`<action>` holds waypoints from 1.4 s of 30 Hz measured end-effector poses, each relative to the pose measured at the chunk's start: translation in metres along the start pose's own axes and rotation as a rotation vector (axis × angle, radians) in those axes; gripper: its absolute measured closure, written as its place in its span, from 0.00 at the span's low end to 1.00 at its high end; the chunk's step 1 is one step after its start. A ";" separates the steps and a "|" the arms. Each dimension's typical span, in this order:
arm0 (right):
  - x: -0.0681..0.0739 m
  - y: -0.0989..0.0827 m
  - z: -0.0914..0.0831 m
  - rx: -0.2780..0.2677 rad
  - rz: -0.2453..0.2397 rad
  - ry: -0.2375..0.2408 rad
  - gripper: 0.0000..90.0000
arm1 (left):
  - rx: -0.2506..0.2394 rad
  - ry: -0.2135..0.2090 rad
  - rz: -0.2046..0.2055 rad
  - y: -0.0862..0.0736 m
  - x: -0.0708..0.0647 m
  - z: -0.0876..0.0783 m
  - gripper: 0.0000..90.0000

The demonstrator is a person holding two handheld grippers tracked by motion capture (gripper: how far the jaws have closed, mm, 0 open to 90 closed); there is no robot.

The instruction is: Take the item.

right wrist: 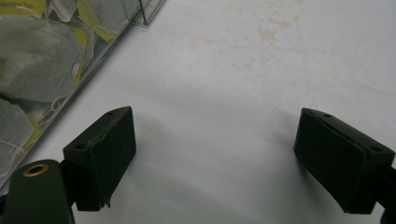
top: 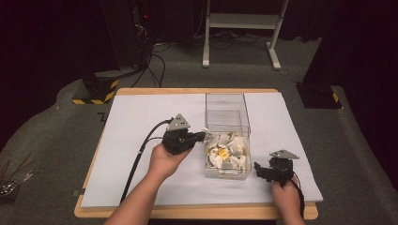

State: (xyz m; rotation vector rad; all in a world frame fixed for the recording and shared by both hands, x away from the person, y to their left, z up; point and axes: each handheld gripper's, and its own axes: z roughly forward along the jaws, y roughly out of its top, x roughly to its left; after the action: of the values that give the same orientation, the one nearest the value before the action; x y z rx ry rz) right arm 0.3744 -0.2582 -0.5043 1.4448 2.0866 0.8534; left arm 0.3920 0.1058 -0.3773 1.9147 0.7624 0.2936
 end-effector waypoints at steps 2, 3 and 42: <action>0.000 0.000 0.000 0.000 0.000 0.000 0.14 | -0.009 0.010 -0.006 0.001 0.004 -0.005 1.00; 0.000 0.000 0.000 0.000 0.000 0.000 0.14 | -0.009 0.010 -0.006 0.001 0.004 -0.005 1.00; -0.001 0.000 0.000 -0.001 -0.003 0.001 0.14 | -0.072 0.199 -0.077 -0.013 0.067 -0.086 1.00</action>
State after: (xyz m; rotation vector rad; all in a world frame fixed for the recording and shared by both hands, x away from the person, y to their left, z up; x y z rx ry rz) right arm 0.3749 -0.2586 -0.5044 1.4412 2.0883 0.8538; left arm 0.3943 0.2135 -0.3573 1.8019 0.9419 0.4624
